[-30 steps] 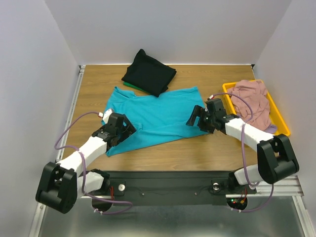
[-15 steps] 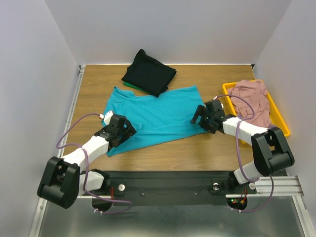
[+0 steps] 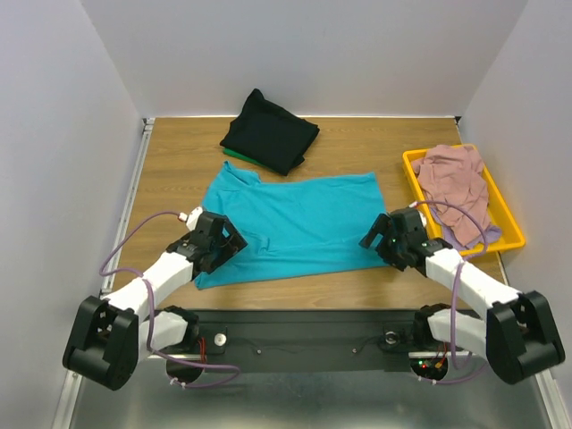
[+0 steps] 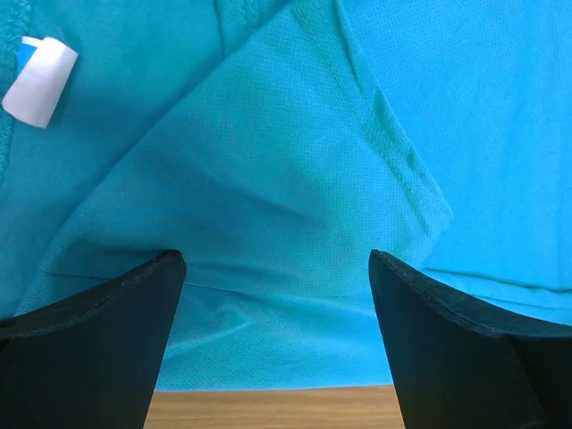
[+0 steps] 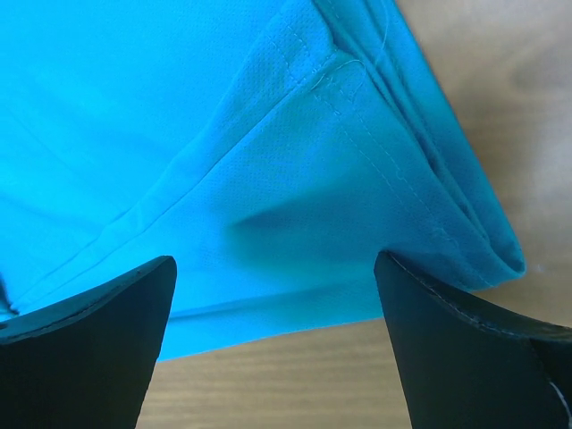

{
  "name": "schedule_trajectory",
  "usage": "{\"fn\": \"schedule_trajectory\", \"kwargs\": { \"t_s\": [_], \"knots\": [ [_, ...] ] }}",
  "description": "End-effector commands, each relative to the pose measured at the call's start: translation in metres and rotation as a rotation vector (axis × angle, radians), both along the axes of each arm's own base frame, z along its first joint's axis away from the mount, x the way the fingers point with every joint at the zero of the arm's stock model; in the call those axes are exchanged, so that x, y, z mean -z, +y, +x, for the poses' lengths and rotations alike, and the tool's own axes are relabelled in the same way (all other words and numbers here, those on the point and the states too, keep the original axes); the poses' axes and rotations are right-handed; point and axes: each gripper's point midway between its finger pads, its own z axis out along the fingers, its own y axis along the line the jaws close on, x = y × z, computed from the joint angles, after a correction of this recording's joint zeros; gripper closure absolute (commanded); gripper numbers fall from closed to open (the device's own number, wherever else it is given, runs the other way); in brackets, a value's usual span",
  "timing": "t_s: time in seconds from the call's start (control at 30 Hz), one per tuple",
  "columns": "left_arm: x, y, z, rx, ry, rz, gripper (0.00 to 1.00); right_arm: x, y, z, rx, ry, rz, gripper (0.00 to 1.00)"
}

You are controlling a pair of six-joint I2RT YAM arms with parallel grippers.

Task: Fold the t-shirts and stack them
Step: Fold the tshirt

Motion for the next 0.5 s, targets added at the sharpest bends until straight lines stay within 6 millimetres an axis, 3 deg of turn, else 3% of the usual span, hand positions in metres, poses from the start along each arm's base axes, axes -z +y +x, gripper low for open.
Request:
{"fn": "schedule_trajectory", "kwargs": {
  "t_s": [0.0,0.23,0.37,0.47],
  "knots": [
    [0.026,0.013,-0.047,-0.024,0.168,0.024,0.02,0.035,-0.019,-0.071,0.049,0.243,-0.022,0.0],
    [0.016,0.007,-0.059,-0.062,0.165,-0.036,0.01,0.025,-0.018,-0.082,0.069,0.233,0.017,0.0],
    [-0.004,0.005,-0.06,-0.092,0.106,-0.08,0.01,0.017,-0.016,-0.084,0.06,0.221,0.033,0.0],
    [-0.033,0.015,-0.05,-0.147,0.011,-0.073,0.01,-0.005,-0.015,-0.067,0.028,0.132,0.026,0.0]
  ]
}}
